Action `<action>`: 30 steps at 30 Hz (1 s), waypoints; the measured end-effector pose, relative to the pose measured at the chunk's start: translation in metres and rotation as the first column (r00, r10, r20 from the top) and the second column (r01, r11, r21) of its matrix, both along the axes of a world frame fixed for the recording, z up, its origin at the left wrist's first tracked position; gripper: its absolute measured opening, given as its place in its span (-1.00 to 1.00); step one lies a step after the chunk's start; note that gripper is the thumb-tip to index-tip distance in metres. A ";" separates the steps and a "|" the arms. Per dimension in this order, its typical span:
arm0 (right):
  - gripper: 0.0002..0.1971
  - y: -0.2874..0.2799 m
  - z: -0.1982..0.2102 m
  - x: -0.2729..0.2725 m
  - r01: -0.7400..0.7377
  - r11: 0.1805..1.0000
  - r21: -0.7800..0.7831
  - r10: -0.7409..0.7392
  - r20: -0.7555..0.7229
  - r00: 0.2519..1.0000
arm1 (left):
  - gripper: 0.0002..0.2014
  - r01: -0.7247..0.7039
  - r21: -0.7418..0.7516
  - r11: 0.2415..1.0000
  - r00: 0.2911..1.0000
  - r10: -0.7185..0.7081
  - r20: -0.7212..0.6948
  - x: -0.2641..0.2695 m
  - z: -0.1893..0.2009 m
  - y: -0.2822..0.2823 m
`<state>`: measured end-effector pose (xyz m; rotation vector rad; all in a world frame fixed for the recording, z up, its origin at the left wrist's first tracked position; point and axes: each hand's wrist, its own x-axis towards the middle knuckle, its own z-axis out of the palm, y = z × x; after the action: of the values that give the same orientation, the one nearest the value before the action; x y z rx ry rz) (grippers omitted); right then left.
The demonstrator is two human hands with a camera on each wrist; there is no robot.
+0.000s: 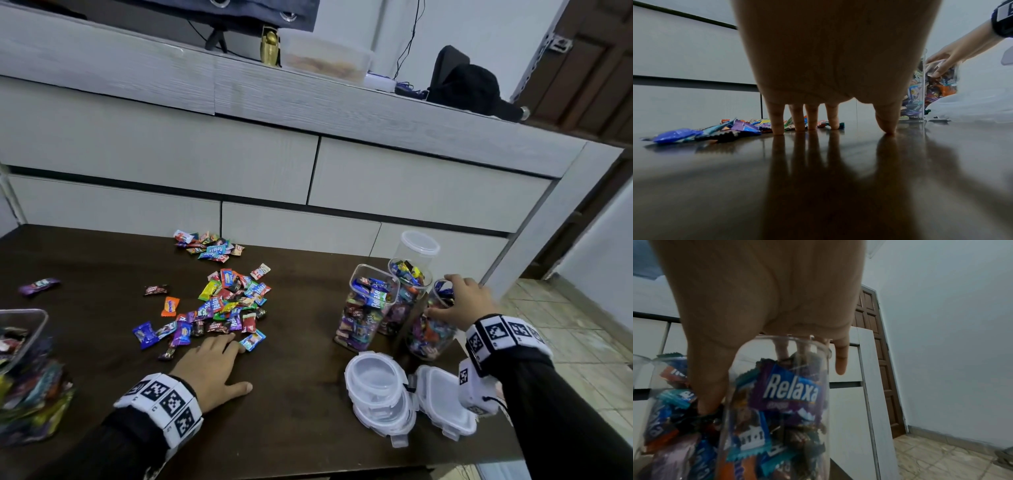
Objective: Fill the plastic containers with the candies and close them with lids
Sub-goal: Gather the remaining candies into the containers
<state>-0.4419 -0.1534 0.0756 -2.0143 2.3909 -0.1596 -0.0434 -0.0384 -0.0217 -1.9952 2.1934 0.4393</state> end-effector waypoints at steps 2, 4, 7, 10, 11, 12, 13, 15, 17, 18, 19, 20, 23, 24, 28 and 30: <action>-0.03 -0.001 0.006 0.000 0.001 0.998 0.067 -0.001 0.000 1.000 | -0.25 0.001 -0.005 1.000 1.000 -0.001 -0.001 0.000 0.001 -0.001; 0.02 -0.005 0.018 0.002 -0.001 0.998 0.068 -0.004 0.073 0.997 | -0.26 0.004 -0.001 1.000 1.000 -0.004 -0.003 0.000 0.003 -0.002; -0.13 -0.023 0.042 0.007 -0.012 0.998 -0.054 0.021 0.181 0.983 | -0.35 0.010 0.006 1.000 1.000 -0.010 -0.019 0.003 0.007 -0.008; -0.25 -0.055 0.063 0.017 0.005 0.997 -0.072 0.007 0.166 0.986 | -0.46 0.007 0.013 1.000 0.999 -0.006 -0.043 0.007 0.011 -0.016; -0.26 -0.068 0.067 0.021 0.018 0.998 -0.055 -0.010 0.138 0.990 | -0.49 0.005 0.013 1.000 0.999 -0.005 -0.045 0.008 0.011 -0.019; -0.26 -0.081 0.071 0.024 0.028 0.999 -0.034 -0.024 0.103 0.994 | -0.50 0.006 0.011 1.000 0.999 -0.005 -0.046 0.009 0.011 -0.022; -0.26 -0.094 0.072 0.026 0.030 1.000 -0.008 -0.029 0.066 0.997 | -0.51 0.008 0.009 1.000 0.999 -0.008 -0.045 0.010 0.011 -0.024; -0.26 -0.118 0.070 0.028 0.028 0.998 0.056 -0.028 -0.007 1.000 | -0.52 0.023 0.008 1.000 0.999 -0.023 -0.041 0.013 0.010 -0.027; -0.23 -0.137 0.064 0.028 0.023 0.994 0.109 -0.015 -0.073 0.997 | -0.51 0.044 0.007 0.999 0.998 -0.043 -0.041 0.016 0.007 -0.028; -0.22 -0.146 0.061 0.028 0.014 0.992 0.128 -0.004 -0.079 0.997 | -0.51 0.048 0.010 0.999 0.998 -0.048 -0.040 0.017 0.005 -0.028; -0.22 -0.153 0.058 0.029 0.001 0.990 0.144 0.009 -0.066 0.998 | -0.51 0.051 0.014 0.999 0.998 -0.051 -0.037 0.018 0.004 -0.029; -0.21 -0.160 0.055 0.031 -0.008 0.986 0.167 0.019 -0.067 0.998 | -0.50 0.055 0.019 0.998 0.998 -0.054 -0.033 0.019 0.004 -0.031; -0.25 -0.175 0.050 0.034 -0.002 0.971 0.237 0.034 -0.129 0.991 | -0.50 0.066 0.038 0.997 0.998 -0.065 -0.022 0.019 0.003 -0.036; -0.28 -0.179 0.050 0.035 -0.002 0.970 0.243 0.035 -0.133 0.990 | -0.50 0.069 0.045 0.997 0.997 -0.068 -0.020 0.019 0.004 -0.038; -0.42 -0.181 0.048 0.041 -0.027 0.963 0.268 0.081 -0.192 0.978 | -0.48 0.081 0.054 0.995 0.997 -0.080 -0.023 0.021 0.003 -0.041; -0.45 -0.177 0.049 0.041 0.001 0.965 0.261 0.066 -0.246 0.967 | -0.47 0.087 0.046 0.995 0.996 -0.086 -0.024 0.022 0.003 -0.042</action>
<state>-0.4005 -0.3309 0.1246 -2.0537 2.3588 0.4155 -0.0216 -0.0799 -0.0186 -1.8721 2.2507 0.4995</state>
